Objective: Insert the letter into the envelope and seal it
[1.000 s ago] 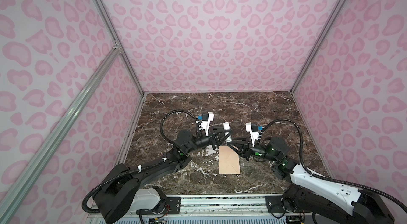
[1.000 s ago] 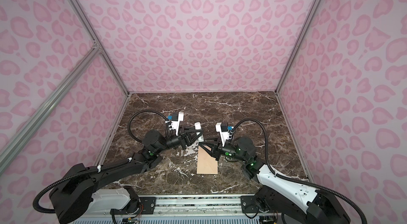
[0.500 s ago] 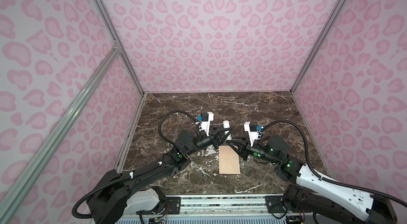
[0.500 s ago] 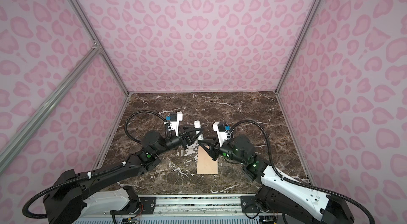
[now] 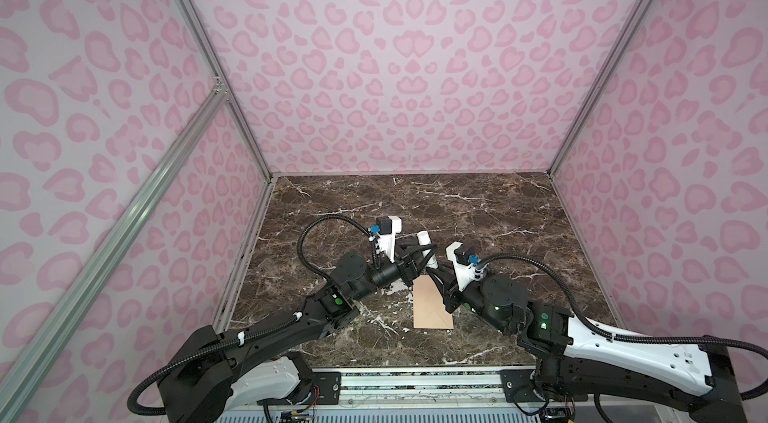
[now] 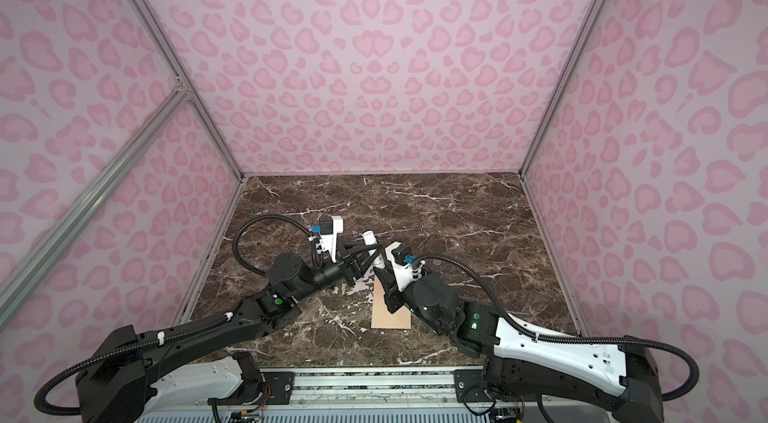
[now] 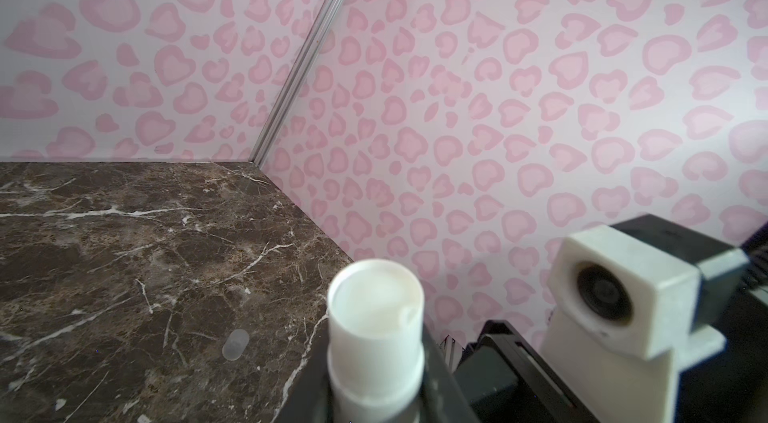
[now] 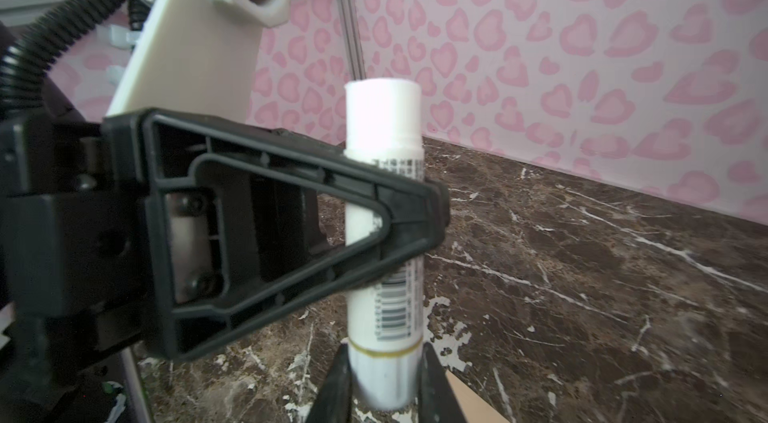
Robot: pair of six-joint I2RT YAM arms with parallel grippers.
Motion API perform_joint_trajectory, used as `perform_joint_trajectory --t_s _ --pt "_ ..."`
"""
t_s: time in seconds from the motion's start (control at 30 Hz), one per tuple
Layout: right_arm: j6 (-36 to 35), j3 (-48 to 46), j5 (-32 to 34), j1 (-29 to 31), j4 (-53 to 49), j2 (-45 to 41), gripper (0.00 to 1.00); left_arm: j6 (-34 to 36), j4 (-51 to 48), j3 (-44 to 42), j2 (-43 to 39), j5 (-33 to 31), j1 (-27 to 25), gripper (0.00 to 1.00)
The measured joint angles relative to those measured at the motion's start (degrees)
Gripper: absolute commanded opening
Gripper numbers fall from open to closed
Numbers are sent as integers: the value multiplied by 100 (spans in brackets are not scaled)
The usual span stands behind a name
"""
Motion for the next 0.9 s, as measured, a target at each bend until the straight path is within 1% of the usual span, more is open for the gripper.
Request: perform_joint_trajectory --t_s 0.1,0.2,0.23,0.33,0.43,0.47,0.57,0.73,0.8,0.9 --pt "-190 136 621 251 -103 173 22 -17 68 -4 37 -105 -28 4" --pt "-358 243 1062 446 -184 286 23 -26 109 -11 24 -153 -48 4" --pt "-417 275 1222 520 -201 332 24 -28 109 -11 15 -155 -50 4" --pt "-573 343 1486 647 -205 422 33 -28 87 -11 -13 -197 -59 4" --pt "-680 348 1390 704 -9 387 43 92 -407 -50 -28 -721 -9 4" --pt "-682 293 1298 667 107 341 45 92 -573 -103 -42 -914 2 4" --pt "-629 -52 870 334 236 103 51 46 -647 -271 -153 -1121 28 4" --pt "-437 -780 -490 -514 361 -518 54 -66 -610 -352 -273 -1266 234 4" --pt "-330 -946 -1064 -922 382 -723 54 -142 -566 -354 -295 -1209 299 4" --pt "-70 -1110 -2114 -1598 531 -881 54 -219 -455 -380 -304 -966 442 4"
